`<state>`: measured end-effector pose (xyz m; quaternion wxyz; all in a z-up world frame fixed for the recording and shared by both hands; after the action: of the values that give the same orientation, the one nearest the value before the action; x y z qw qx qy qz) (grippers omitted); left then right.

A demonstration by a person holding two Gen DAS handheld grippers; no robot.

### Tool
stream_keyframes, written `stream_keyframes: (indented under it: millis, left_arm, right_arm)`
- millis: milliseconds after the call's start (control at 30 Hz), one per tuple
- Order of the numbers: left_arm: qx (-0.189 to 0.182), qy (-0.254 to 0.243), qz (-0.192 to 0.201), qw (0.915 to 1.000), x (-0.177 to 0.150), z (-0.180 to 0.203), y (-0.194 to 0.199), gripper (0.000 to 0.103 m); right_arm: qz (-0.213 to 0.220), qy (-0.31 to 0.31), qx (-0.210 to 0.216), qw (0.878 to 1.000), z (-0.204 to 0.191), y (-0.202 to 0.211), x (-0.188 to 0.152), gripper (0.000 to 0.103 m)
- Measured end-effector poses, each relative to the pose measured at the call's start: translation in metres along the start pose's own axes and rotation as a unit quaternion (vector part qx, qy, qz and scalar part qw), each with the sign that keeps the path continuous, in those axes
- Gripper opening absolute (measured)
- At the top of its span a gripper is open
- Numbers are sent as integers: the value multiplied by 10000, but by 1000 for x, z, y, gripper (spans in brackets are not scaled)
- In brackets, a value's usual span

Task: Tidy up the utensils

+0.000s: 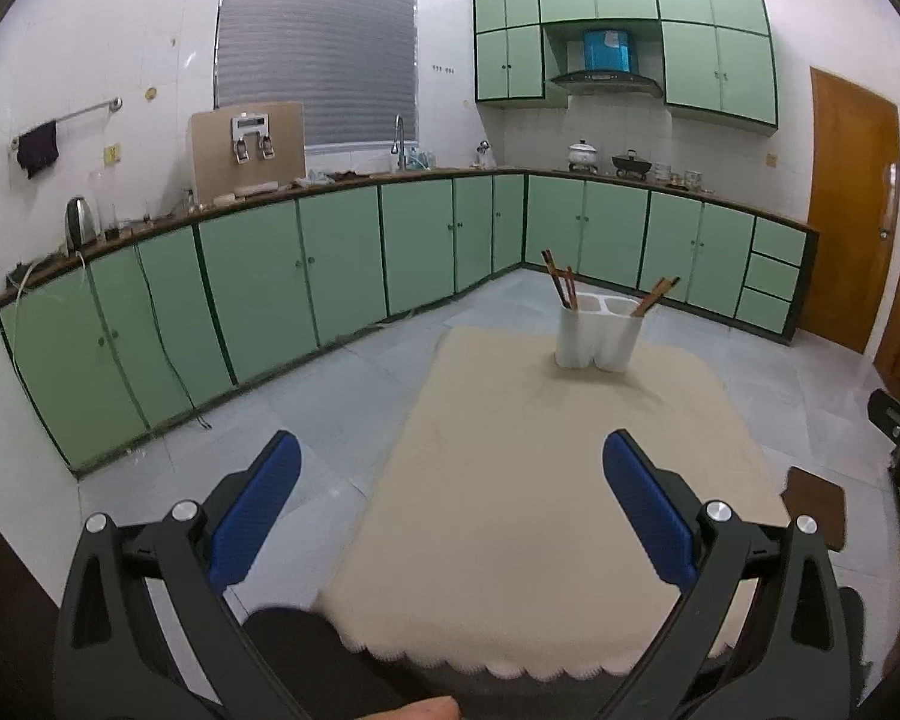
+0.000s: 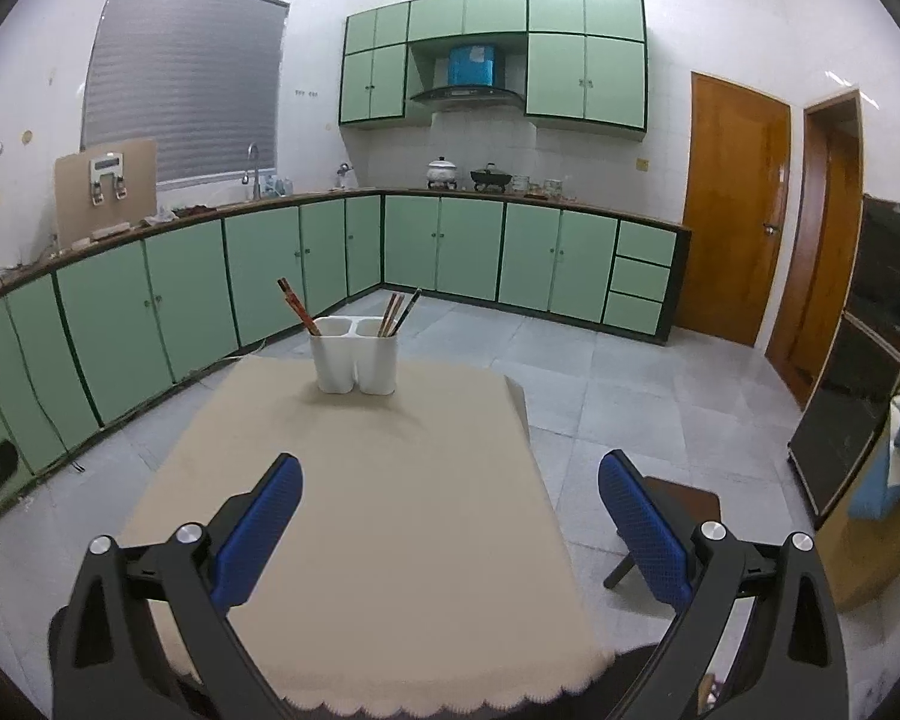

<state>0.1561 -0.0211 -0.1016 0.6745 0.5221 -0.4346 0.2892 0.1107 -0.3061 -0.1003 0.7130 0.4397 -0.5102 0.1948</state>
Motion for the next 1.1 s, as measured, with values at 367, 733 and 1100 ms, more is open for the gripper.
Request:
stream_keyframes:
  millis: [367, 733, 1100]
  left_arm:
    - [78, -53, 481, 9988, 5, 6, 65, 98]
    - [311, 44, 676, 9972, 9, 2, 96, 98]
    - [487, -98, 837, 9953, 22, 4, 100, 98]
  right_arm:
    - [459, -107, 10, 9989, 12, 51, 7, 97]
    - [1068, -402, -63, 9934, 31, 86, 13, 97]
    - [914, -438, 23, 9949, 32, 80, 7, 97]
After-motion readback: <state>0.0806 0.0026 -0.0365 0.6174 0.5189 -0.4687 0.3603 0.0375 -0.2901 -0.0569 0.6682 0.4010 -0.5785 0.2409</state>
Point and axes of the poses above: each gripper's, at about its wrist camera, not at the fingertips, and y roughly against the way its jaws point, z to its right, x to its top, the point moved 10 cm from there along -y, roughly the way its jaws point, and after that the axes turned 10 degrees about -x, right-handed, at the moved point
